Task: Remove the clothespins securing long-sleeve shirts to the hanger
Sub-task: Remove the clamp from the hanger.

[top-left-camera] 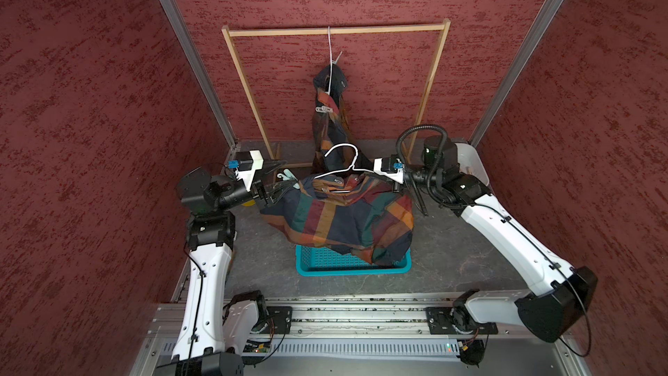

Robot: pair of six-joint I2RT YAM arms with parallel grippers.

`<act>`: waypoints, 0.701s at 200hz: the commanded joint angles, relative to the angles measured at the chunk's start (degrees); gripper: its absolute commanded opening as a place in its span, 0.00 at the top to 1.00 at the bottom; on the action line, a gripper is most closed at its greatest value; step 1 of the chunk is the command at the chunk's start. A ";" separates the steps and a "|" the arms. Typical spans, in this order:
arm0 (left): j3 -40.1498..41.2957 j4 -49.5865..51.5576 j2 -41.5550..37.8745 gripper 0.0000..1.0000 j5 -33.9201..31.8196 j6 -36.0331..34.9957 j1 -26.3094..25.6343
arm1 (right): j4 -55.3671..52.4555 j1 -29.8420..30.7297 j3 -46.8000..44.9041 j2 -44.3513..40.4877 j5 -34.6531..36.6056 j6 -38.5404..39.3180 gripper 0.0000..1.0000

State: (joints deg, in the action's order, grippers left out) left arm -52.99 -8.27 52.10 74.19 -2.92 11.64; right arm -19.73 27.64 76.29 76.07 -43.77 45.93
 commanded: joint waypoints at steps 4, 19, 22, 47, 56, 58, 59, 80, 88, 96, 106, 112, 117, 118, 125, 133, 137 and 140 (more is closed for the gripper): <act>-1.66 5.03 0.37 0.38 1.86 -3.62 -0.68 | 2.72 -0.11 0.09 -1.72 -2.42 -0.01 1.00; -2.09 6.05 0.72 0.42 2.18 -4.21 -0.82 | 2.92 -0.13 0.03 -1.64 -2.63 -0.08 1.00; -2.11 6.15 0.70 0.42 2.18 -4.27 -0.89 | 2.96 -0.13 0.08 -1.63 -2.71 -0.08 1.00; -2.37 6.46 0.67 0.45 2.25 -4.56 -1.00 | 2.86 -0.13 0.14 -1.37 -2.82 -0.10 1.00; -2.61 6.74 0.80 0.48 2.45 -4.80 -1.00 | 2.85 -0.17 0.16 -1.28 -2.81 -0.11 1.00; -2.64 6.83 0.81 0.48 2.49 -4.81 -1.05 | 2.85 -0.14 0.15 -1.28 -2.81 -0.09 1.00; -2.68 6.89 0.86 0.48 2.51 -4.86 -1.07 | 2.85 -0.13 0.16 -1.32 -2.77 -0.03 1.00; -3.42 8.25 1.24 0.54 2.80 -5.94 -1.27 | 2.80 -0.04 0.17 -0.94 -2.87 0.01 1.00; -3.67 8.61 1.34 0.55 2.90 -6.18 -1.35 | 2.76 -0.04 0.10 -0.77 -2.77 0.03 1.00; -3.73 8.79 1.47 0.55 3.13 -6.31 -1.40 | 2.68 0.05 0.12 -0.59 -2.65 0.00 1.00; -3.91 8.88 1.52 0.57 3.32 -6.57 -1.44 | 2.50 0.18 0.20 -0.33 -2.44 0.05 1.00; -4.00 8.93 1.59 0.57 3.28 -6.60 -1.53 | 2.34 0.32 0.26 -0.15 -2.31 0.10 1.00; -3.99 8.97 1.67 0.57 3.32 -6.58 -1.53 | 2.34 0.39 0.26 -0.05 -2.07 0.09 1.00; -4.06 8.97 1.68 0.57 3.33 -6.57 -1.53 | 2.33 0.44 0.31 -0.01 -2.09 0.11 1.00; -4.21 9.27 1.73 0.56 3.41 -6.82 -1.53 | 2.17 0.61 0.28 0.12 -1.75 0.19 1.00; -4.22 9.56 1.77 0.57 3.50 -7.03 -1.53 | 2.15 0.74 0.37 0.20 -1.51 0.13 1.00; -4.22 9.64 1.79 0.57 3.50 -7.15 -1.53 | 2.15 0.74 0.35 0.22 -1.45 0.14 1.00; -4.22 9.75 1.78 0.57 3.50 -7.18 -1.54 | 2.15 0.75 0.35 0.22 -1.47 0.15 1.00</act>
State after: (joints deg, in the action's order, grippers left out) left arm -56.01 -0.38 53.76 76.69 -8.80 10.37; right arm -19.53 27.90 76.29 76.09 -44.34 45.91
